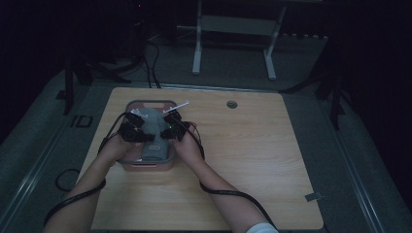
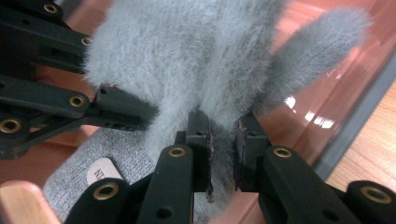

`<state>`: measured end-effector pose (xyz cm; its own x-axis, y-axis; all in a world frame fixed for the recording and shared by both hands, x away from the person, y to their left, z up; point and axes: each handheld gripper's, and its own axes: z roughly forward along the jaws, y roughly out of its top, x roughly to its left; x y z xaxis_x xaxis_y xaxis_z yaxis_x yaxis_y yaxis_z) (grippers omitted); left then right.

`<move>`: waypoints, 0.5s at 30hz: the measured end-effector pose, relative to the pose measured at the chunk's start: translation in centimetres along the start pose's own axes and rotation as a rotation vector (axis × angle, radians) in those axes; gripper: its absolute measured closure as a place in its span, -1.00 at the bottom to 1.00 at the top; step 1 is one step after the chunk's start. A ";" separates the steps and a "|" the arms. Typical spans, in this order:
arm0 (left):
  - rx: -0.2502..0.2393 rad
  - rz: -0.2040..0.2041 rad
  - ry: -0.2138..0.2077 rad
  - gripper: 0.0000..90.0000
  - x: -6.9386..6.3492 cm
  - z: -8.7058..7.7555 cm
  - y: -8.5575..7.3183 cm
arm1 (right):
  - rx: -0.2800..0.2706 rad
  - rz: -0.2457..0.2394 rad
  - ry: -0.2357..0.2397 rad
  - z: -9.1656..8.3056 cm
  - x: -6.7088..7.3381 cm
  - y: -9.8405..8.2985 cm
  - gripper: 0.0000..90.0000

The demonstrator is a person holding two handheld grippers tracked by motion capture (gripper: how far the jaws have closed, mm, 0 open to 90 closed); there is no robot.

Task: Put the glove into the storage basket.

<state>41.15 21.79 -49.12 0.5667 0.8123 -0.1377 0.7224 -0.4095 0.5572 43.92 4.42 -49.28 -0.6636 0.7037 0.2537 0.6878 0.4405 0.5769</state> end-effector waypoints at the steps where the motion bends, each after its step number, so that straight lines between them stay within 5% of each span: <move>1: 0.015 -0.010 0.001 0.69 0.1 0.2 0.1 | 0.012 -0.003 -0.009 0.1 0.1 0.1 0.72; 3: 0.043 -0.025 0.003 0.66 0.2 0.5 0.2 | 0.017 -0.017 -0.025 0.2 0.3 0.2 0.64; 6: 0.072 -0.018 0.046 0.55 -0.1 1.2 0.4 | 0.006 -0.049 -0.021 -0.2 0.6 0.3 0.34; 8: 0.074 -0.013 0.084 0.43 -0.3 1.5 0.6 | -0.013 -0.060 -0.007 -0.9 0.6 0.3 0.31; 15: 0.003 -0.022 0.168 -0.20 -0.5 0.4 0.5 | -0.089 -0.070 0.044 -4.2 -0.4 0.5 -0.04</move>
<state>41.35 21.00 -49.10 0.4766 0.8791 -0.0106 0.7351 -0.3919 0.5532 43.26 1.98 -45.86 -0.7225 0.6470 0.2437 0.6120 0.4346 0.6607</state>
